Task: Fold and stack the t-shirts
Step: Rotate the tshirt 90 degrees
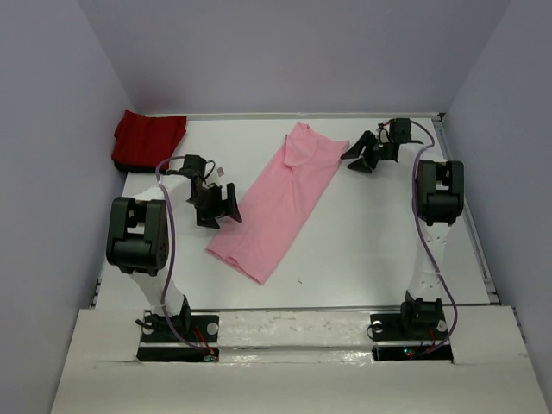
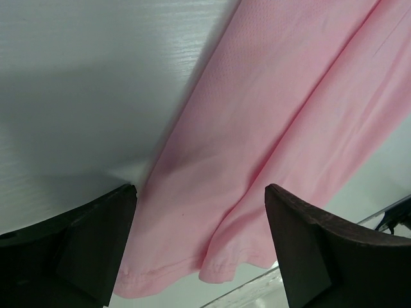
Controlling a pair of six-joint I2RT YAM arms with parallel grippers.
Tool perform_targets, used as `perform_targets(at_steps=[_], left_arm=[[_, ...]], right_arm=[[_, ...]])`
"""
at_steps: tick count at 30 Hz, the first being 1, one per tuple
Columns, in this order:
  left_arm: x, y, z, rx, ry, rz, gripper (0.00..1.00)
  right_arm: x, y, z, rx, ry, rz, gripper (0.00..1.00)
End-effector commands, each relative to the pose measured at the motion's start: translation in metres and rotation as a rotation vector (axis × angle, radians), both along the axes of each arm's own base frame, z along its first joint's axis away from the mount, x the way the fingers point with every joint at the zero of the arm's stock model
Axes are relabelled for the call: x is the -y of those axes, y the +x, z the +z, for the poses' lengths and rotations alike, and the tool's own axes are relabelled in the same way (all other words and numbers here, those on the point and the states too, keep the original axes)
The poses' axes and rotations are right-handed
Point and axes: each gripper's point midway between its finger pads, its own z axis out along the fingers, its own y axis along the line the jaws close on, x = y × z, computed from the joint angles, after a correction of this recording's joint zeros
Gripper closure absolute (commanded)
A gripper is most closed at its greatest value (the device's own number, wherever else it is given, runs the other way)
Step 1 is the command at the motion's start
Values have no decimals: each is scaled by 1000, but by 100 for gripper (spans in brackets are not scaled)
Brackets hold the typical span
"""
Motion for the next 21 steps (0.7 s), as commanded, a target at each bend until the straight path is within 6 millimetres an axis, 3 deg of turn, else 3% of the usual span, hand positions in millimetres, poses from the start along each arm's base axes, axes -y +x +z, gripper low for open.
perform_targets(at_steps=[1,6,11,21], left_arm=[[-4,-20,5,-33,10,-28,6],[-3,-26,6,-46,-3,-27,8],[-2,-27,10,-45,-7,-27,8],[-3,-34,4,-69,-6,-27,13]], right_arm=[[6,25,-4,48,-5,-38,43],[6,40,-3,70,1,-48,46],[-6,48,-3,77,11,-37,58],[-29,58,-4,81,28,-16,64]])
